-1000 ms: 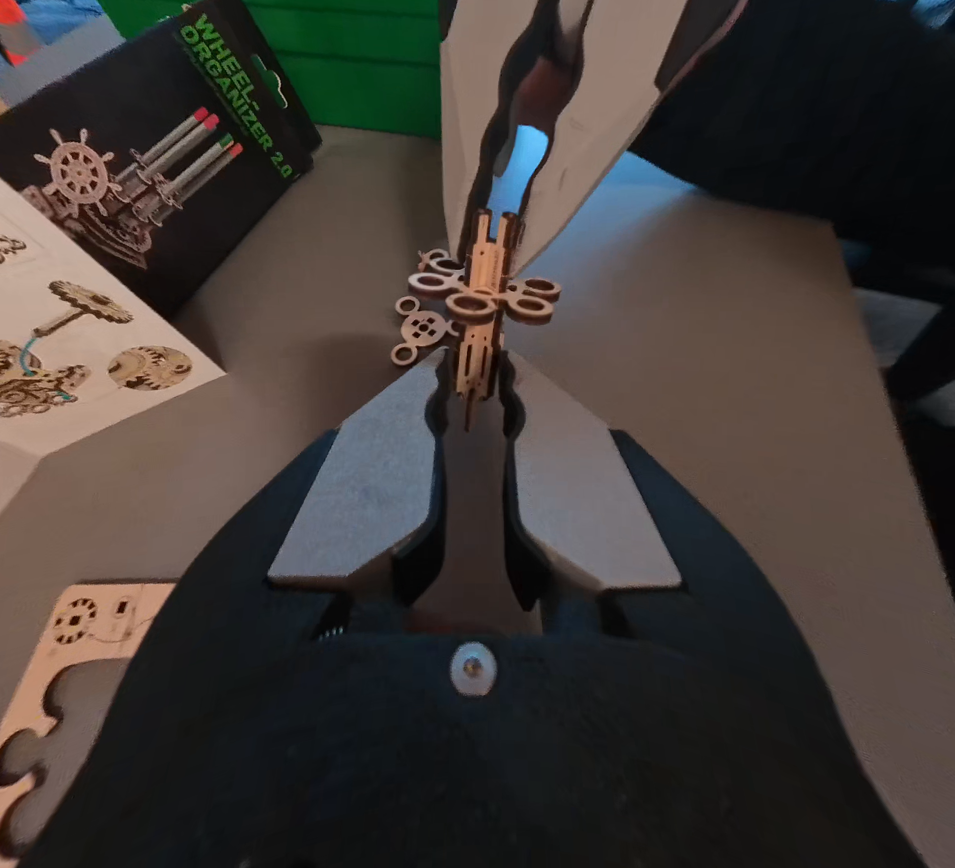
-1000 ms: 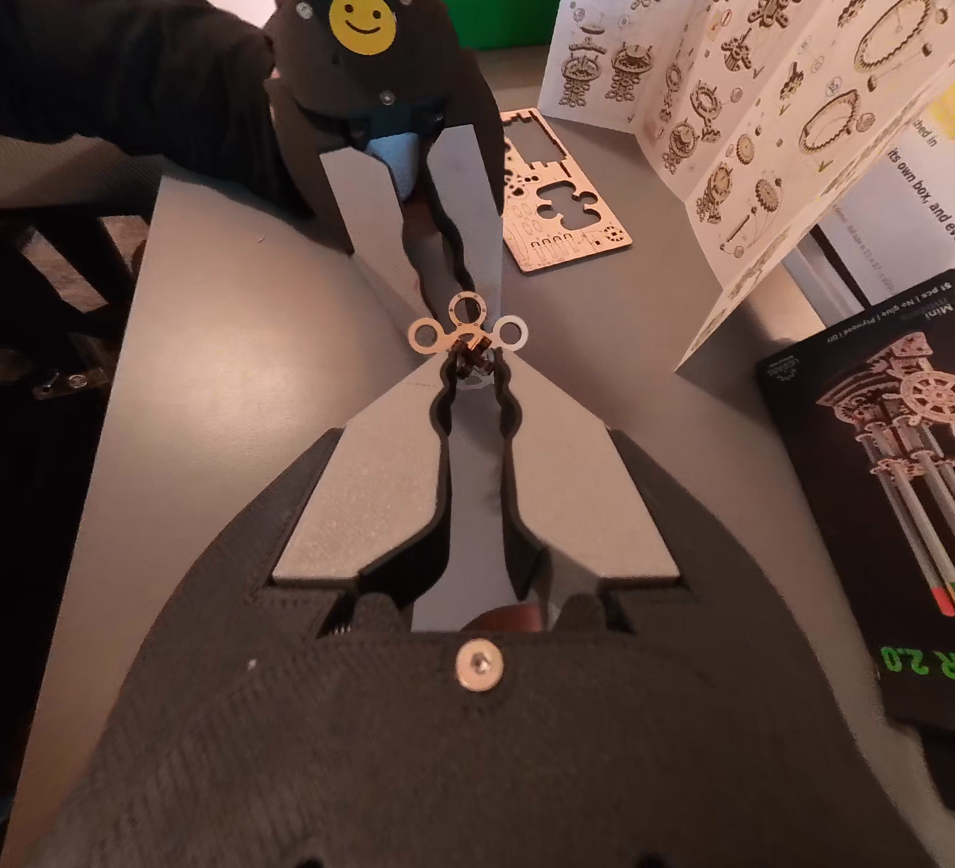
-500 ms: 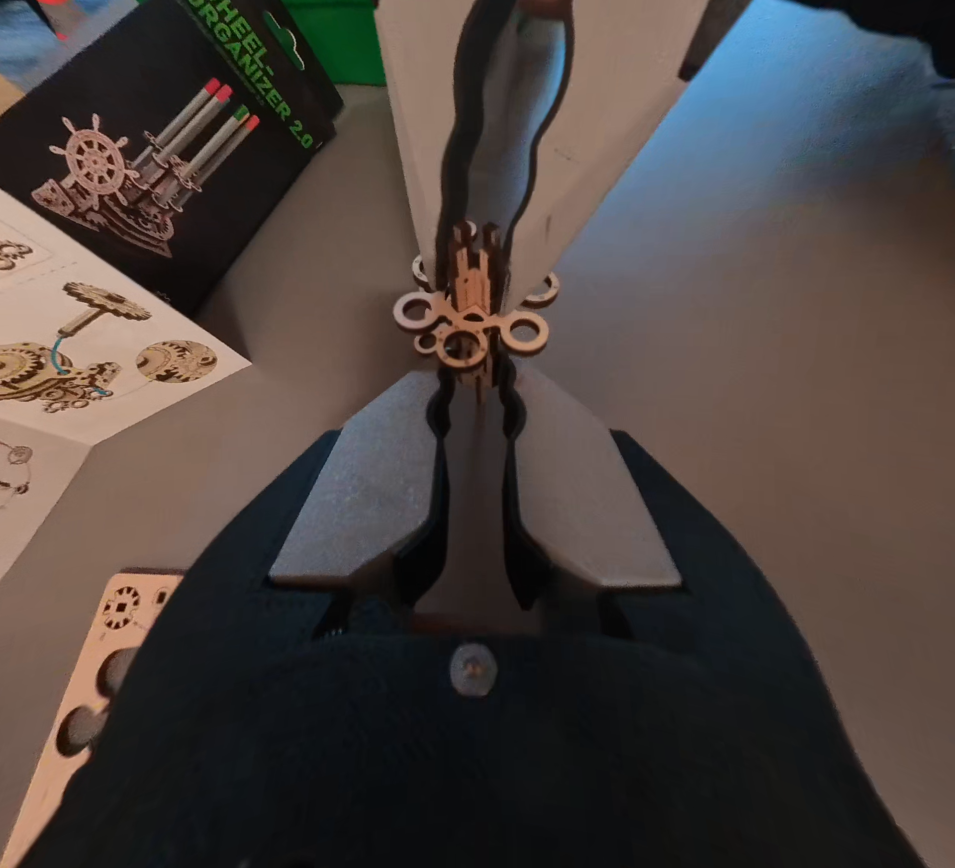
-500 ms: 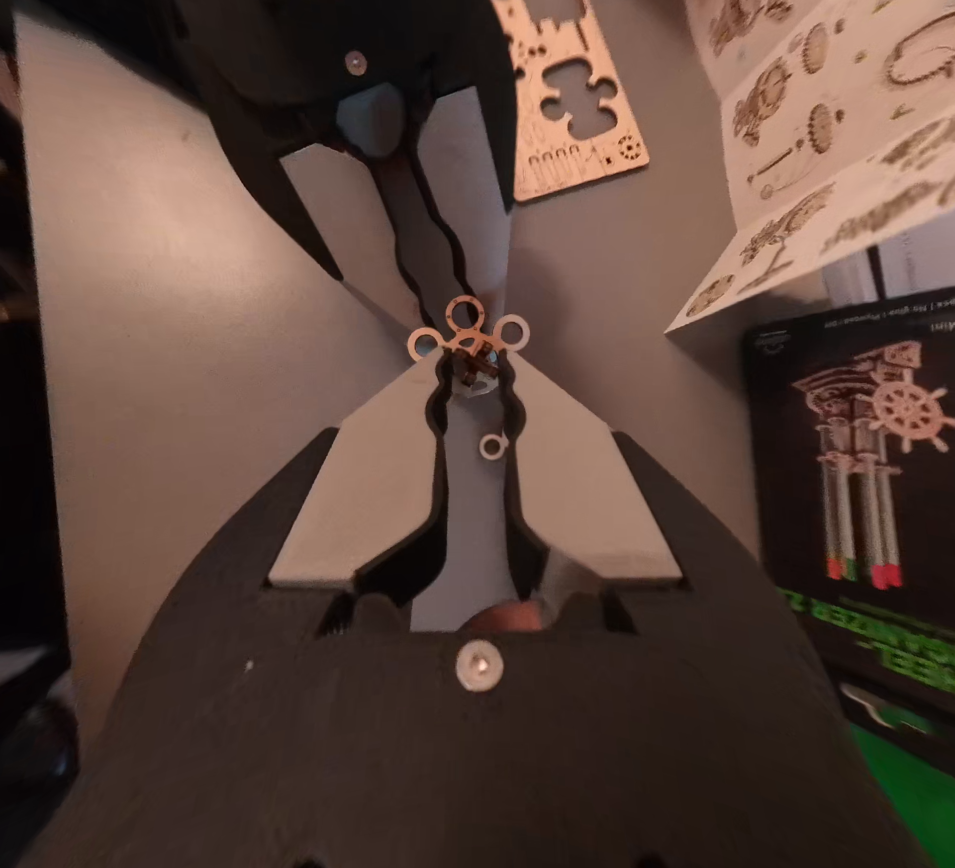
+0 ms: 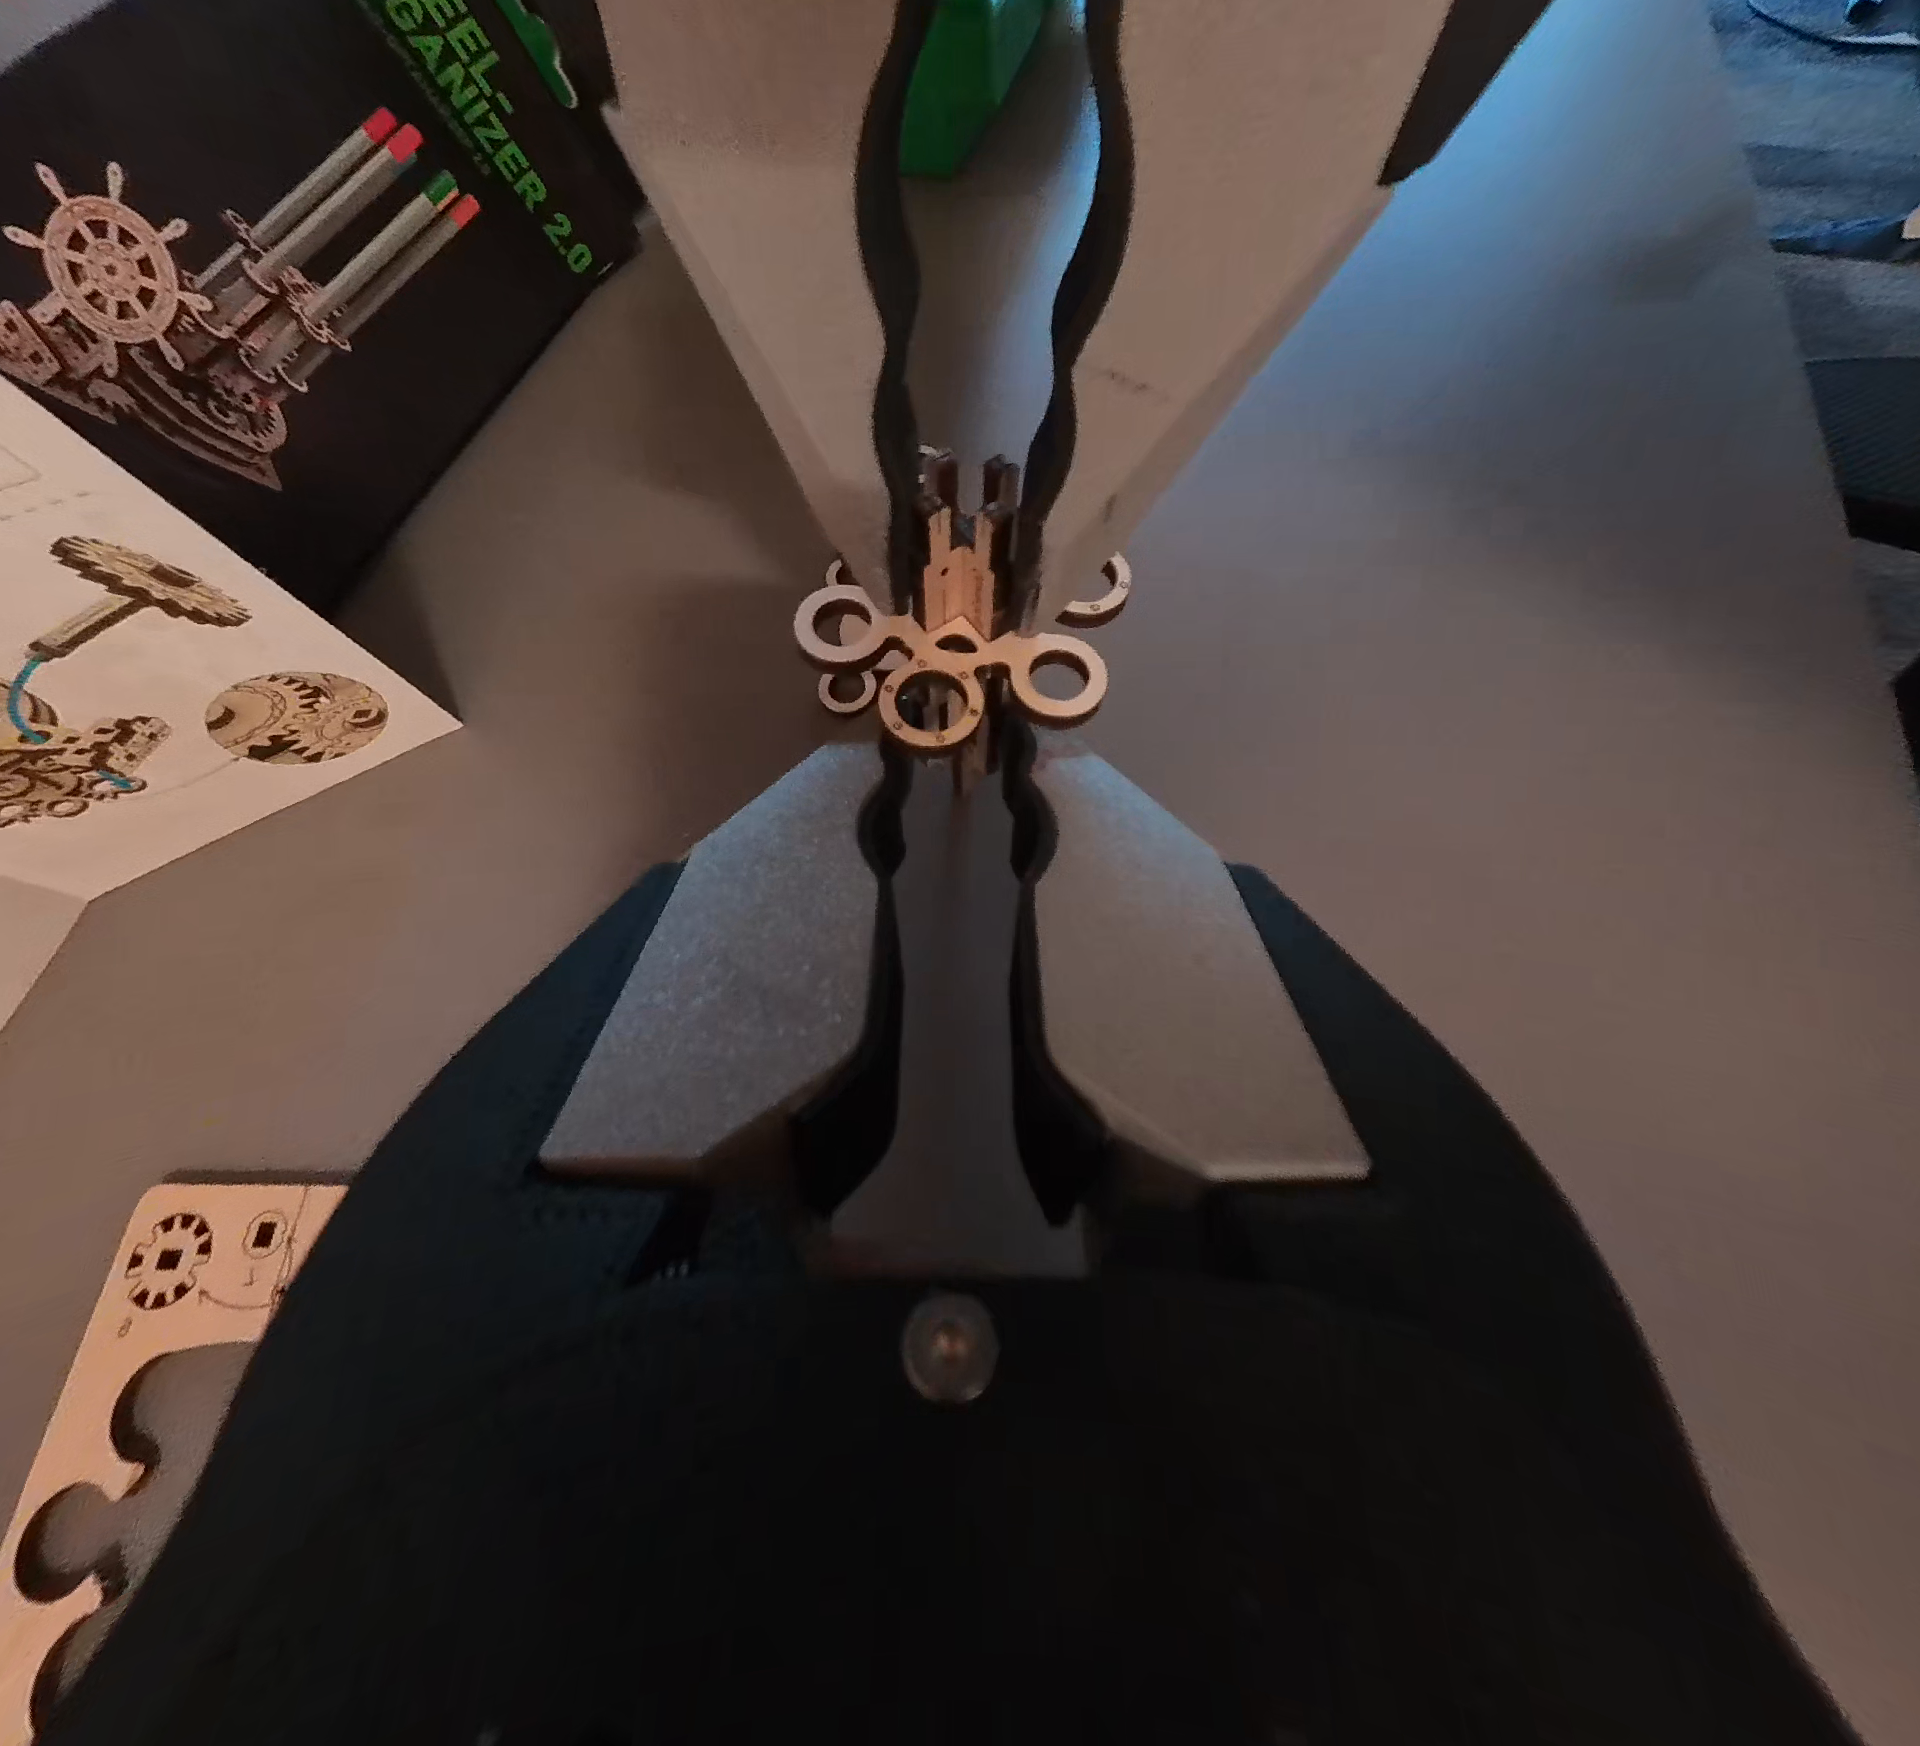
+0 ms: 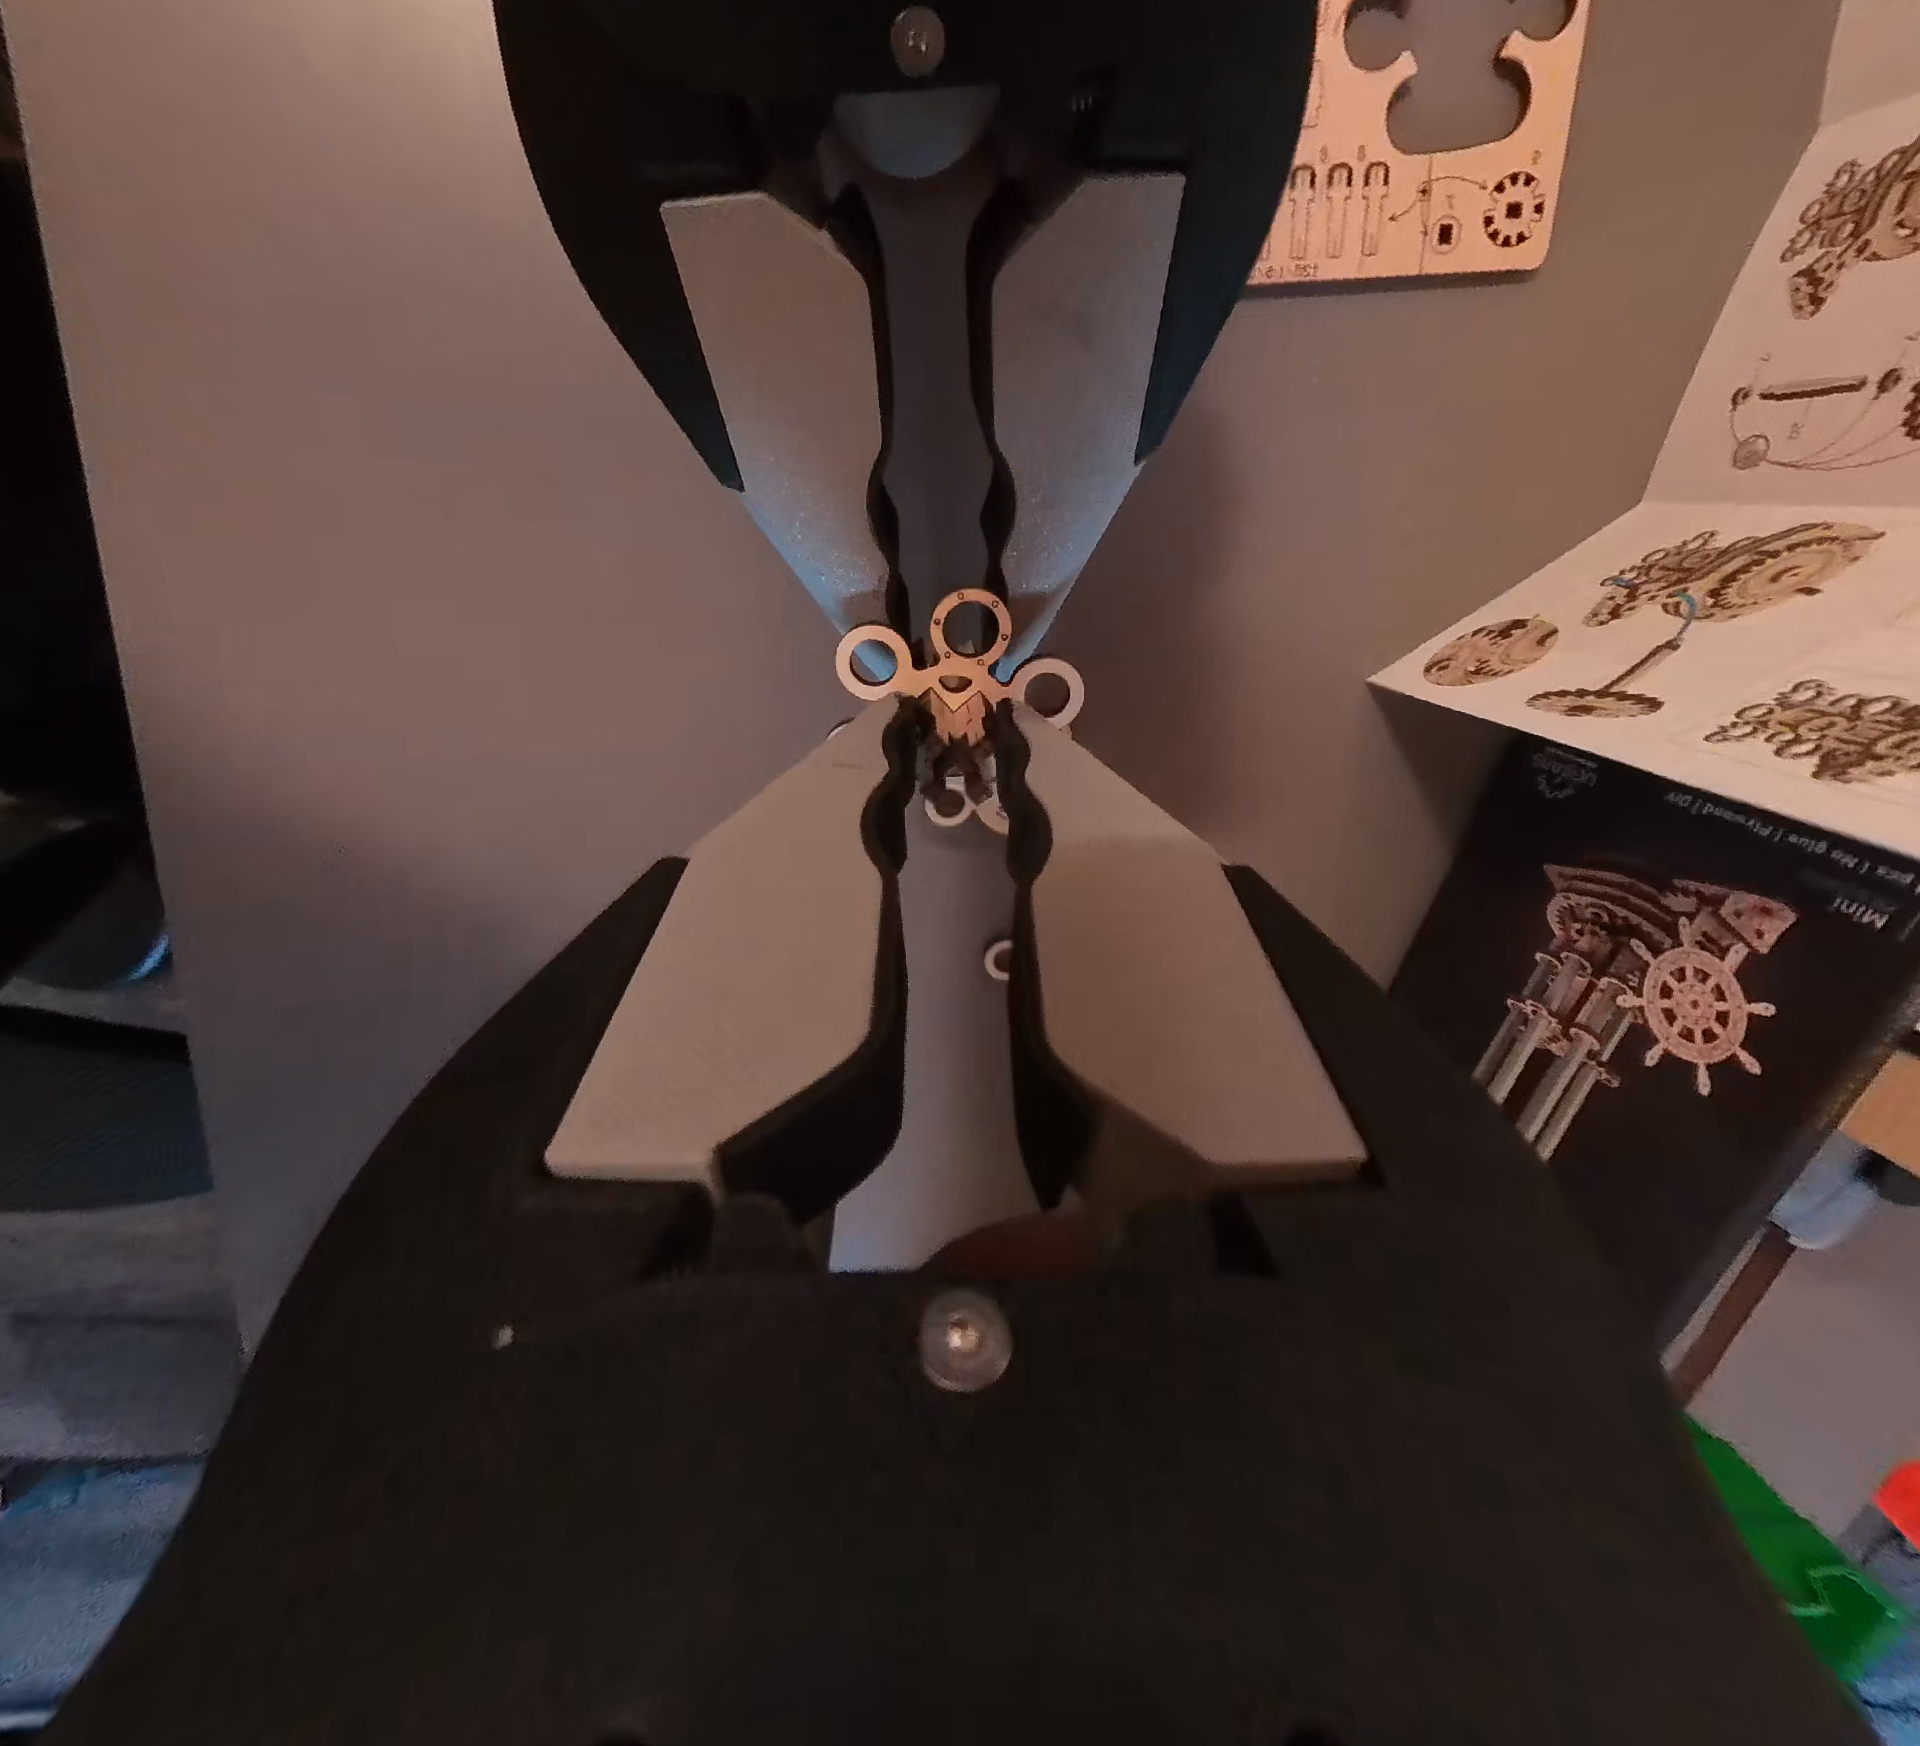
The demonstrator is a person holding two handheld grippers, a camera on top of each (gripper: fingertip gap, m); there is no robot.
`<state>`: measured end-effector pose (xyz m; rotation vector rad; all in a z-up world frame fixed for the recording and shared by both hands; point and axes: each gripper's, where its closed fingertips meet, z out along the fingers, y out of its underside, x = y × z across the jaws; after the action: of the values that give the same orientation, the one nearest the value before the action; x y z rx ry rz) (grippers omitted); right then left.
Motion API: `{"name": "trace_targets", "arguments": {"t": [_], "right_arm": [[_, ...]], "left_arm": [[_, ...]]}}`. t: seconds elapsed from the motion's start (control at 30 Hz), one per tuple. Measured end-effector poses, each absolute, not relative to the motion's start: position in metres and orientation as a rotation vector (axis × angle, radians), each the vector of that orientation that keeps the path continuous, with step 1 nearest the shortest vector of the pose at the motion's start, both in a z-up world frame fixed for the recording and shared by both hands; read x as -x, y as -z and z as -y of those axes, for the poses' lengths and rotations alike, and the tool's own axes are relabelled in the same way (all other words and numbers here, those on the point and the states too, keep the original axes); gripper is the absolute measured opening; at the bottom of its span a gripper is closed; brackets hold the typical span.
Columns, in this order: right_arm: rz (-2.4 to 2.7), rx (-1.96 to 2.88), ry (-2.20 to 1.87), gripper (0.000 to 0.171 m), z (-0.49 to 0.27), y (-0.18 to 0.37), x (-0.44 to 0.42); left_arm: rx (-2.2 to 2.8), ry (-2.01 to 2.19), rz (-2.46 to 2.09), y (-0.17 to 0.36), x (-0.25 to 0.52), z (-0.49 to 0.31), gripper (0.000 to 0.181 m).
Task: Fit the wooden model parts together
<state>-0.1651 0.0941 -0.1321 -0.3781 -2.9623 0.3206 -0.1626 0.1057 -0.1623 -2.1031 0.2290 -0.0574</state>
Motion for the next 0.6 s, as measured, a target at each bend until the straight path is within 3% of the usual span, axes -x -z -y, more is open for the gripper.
{"name": "trace_targets", "arguments": {"t": [0.03,0.6], "right_arm": [[2.974,0.358,-0.299,0.012,-0.0946,0.1321,0.1650],[3.044,0.240,-0.204,0.011,-0.0938,0.1331,0.1662]], "left_arm": [[2.103,0.056,-0.229,0.1623,0.1627,-0.1058,0.014],[2.107,0.040,-0.223,0.1625,0.1637,-0.1053,0.013]]}}
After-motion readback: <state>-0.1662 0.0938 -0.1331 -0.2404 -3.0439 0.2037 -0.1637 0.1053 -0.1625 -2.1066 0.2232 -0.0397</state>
